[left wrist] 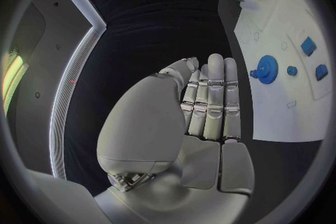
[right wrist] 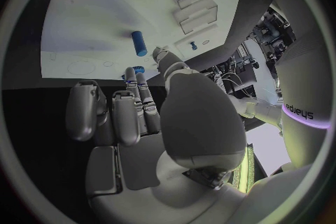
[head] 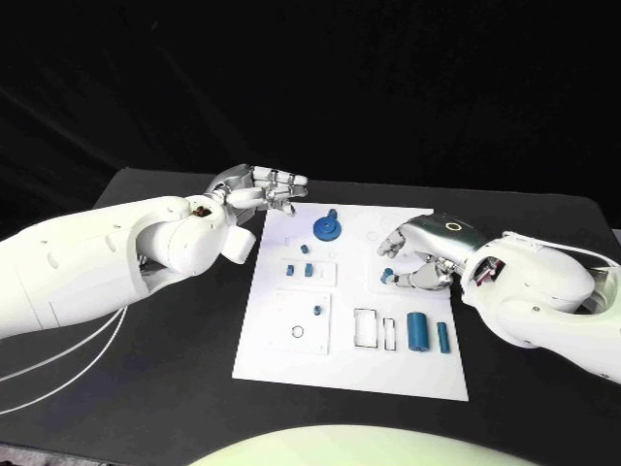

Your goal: Assemble the parts on the task board

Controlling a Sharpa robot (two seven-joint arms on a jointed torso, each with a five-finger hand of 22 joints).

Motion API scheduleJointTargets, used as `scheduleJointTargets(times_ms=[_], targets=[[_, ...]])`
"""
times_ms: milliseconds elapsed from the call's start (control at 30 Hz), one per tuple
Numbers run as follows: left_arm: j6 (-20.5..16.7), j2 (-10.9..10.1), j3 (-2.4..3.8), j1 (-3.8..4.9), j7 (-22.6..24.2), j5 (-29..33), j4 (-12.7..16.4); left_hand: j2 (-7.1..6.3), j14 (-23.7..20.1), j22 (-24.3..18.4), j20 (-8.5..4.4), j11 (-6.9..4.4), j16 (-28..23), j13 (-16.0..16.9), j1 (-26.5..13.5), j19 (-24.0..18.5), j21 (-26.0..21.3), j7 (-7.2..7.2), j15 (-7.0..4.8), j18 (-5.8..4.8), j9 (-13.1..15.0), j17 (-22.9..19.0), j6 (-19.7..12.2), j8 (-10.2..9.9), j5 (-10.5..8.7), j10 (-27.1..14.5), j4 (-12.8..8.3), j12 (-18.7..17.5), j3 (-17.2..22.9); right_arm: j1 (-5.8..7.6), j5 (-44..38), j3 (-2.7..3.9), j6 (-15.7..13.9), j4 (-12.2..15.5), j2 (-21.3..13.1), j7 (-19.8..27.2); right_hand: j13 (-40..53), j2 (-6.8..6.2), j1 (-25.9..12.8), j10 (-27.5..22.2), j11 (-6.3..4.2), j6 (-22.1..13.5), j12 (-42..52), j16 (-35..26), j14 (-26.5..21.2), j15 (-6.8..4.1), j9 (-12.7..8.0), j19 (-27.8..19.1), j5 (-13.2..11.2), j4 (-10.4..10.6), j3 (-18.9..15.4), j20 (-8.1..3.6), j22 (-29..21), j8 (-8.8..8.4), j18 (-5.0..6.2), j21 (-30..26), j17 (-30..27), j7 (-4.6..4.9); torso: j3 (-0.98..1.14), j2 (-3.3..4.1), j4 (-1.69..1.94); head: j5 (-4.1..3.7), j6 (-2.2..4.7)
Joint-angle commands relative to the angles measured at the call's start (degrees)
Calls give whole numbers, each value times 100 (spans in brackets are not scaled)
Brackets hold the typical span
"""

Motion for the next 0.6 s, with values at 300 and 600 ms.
scheduleJointTargets(times_ms=[300,600], targets=[[132,-8,-6,1,26,-8,13,39,12,8,0,-13,-21,6,-8,31,-1,-13,9,22,-2,-8,-31,28,-25,-45,-4,24,-24,20,80,-10,579,-160,122,41,3,149,92,-48,-18,19,131,-5,207,35,-13,-17,12,29,-208,-1,643,16,113,-30,21,-85,-1,14,11,-22,-11],[128,-27,-7,1,23,-8,21,39,12,8,0,-13,-21,6,-8,31,-1,-13,9,22,-2,-8,-31,28,-25,-45,-4,24,-24,-10,66,-28,716,-260,200,-1,29,310,231,125,-73,133,308,-14,206,-10,-10,40,-12,19,-201,-33,682,51,97,34,-3,-81,2,10,12,-28,-39]])
